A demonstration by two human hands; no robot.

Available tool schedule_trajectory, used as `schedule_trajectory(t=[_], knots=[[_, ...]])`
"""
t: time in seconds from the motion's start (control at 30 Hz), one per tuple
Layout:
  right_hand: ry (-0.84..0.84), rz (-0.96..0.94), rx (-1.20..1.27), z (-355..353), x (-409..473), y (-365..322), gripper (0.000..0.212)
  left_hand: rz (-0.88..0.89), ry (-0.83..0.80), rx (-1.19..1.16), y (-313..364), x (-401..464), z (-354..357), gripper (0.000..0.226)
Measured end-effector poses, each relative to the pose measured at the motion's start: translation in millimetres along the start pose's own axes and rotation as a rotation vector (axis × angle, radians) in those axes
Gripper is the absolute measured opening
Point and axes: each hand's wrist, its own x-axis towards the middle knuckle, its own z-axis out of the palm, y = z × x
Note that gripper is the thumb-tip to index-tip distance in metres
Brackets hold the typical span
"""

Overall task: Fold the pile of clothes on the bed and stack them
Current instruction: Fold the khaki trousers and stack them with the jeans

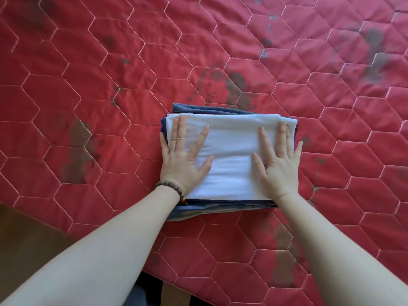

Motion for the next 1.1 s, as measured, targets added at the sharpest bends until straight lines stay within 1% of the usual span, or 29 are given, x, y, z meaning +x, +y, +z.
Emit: schedule_trajectory(t=[0.07, 0.1, 0.17, 0.2, 0.27, 0.33, 0.43, 0.53, 0.67, 0.83, 0.97, 1.1], knots=[[0.036, 0.115, 0.067, -3.2, -3.7, -1.1, 0.064, -0.069, 0.036, -0.098, -5.9, -7.5, -0.7, 0.074], [0.051, 0.191, 0.144, -4.2, -5.0, -0.3, 0.066, -0.135, 0.02, -0.173, -9.0, -12.0, -2.9, 0.078], [0.037, 0.285, 0.301, -9.3, -6.8, 1.3, 0.069, -0.283, -0.084, -0.354, -13.3, -19.8, -8.5, 0.089], [0.003, 0.293, 0.38, -11.1, -8.0, 3.0, 0.07, -0.316, -0.135, -0.421, -14.5, -22.2, -10.7, 0.092], [-0.096, 0.296, 0.561, -15.8, -8.7, 6.5, 0.075, -0.291, -0.17, -0.487, -16.5, -21.9, -13.6, 0.093], [-0.159, 0.282, 0.655, -18.3, -8.2, 10.6, 0.079, -0.272, -0.191, -0.525, -18.7, -18.8, -14.5, 0.092], [-0.221, 0.296, 0.666, -21.1, -8.3, 12.3, 0.077, -0.306, -0.22, -0.533, -19.4, -18.0, -17.0, 0.094], [-0.255, 0.329, 0.689, -25.4, -12.6, 8.7, 0.076, -0.285, -0.233, -0.512, -20.0, -17.5, -23.6, 0.095], [-0.285, 0.345, 0.712, -29.5, -24.7, 3.9, 0.078, -0.276, -0.309, -0.522, -25.2, -22.6, -37.8, 0.096], [-0.355, 0.358, 0.705, -29.2, -49.6, -0.7, 0.081, -0.346, -0.378, -0.485, -40.4, -35.3, -45.7, 0.096], [-0.408, 0.358, 0.643, -33.1, -48.4, 0.7, 0.08, -0.327, -0.415, -0.458, -45.8, -31.4, -45.3, 0.096], [-0.416, 0.385, 0.647, -31.8, -48.0, 0.2, 0.083, -0.313, -0.439, -0.459, -47.9, -28.8, -45.4, 0.098]])
